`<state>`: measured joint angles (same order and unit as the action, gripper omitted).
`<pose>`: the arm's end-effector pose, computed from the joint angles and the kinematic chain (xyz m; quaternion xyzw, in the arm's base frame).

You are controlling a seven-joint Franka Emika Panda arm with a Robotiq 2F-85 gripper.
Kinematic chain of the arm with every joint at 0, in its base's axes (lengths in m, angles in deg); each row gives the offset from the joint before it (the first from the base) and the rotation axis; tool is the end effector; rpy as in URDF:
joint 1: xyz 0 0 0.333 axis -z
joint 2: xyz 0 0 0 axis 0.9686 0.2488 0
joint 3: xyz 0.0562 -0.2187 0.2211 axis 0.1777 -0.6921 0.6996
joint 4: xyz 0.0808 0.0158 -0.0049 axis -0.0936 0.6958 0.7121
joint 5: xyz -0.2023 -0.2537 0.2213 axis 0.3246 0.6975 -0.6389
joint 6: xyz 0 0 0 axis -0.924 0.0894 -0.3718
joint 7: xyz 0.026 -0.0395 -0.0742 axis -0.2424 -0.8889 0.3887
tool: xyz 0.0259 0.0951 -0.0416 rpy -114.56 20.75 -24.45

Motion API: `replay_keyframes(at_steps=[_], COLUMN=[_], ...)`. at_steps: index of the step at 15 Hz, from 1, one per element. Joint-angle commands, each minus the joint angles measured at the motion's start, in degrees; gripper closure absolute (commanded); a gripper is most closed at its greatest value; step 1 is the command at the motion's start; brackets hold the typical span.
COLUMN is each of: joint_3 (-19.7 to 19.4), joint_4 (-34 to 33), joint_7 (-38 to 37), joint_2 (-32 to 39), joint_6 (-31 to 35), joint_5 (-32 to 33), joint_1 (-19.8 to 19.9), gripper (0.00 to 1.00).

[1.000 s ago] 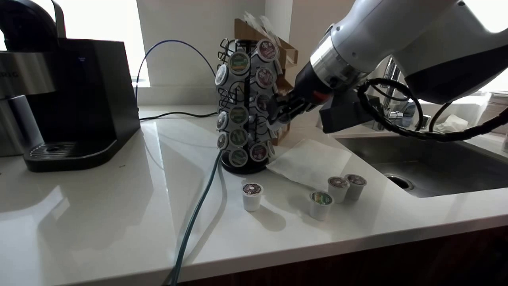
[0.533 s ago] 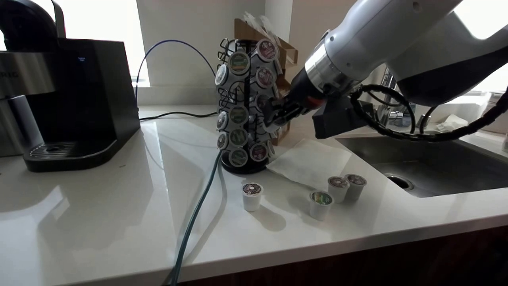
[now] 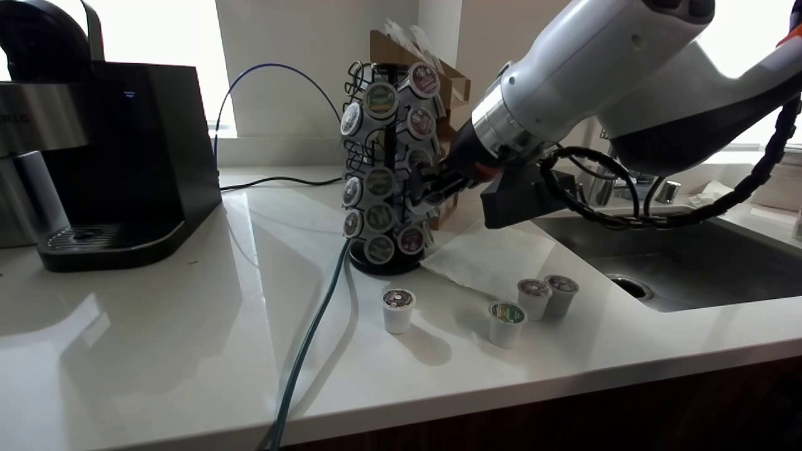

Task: Slightly rotate the rack then place one of the small white containers in one of the empty slots closer to the bottom

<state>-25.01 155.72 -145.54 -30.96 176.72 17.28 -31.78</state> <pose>0.5159 0.1856 0.3416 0.9105 -0.0061 0.4132 0.0126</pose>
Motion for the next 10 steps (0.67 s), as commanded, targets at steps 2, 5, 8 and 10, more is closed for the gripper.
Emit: replay_keyframes(at_steps=[2, 5, 8, 10], joint_3=[-0.4, -0.4, -0.5, -0.3], joint_4=[-1.9, -1.8, -1.6, -1.6], joint_7=[-5.5, -6.9, -8.8, -10.5], joint_2=[2.8, 2.9, 2.9, 2.6], joint_6=[-2.2, -2.7, -3.4, -4.0], joint_5=[6.2, 8.1, 10.9, 13.1], joint_1=[-1.4, -1.6, -1.8, -1.8], gripper=[0.71, 0.71, 0.71, 0.71])
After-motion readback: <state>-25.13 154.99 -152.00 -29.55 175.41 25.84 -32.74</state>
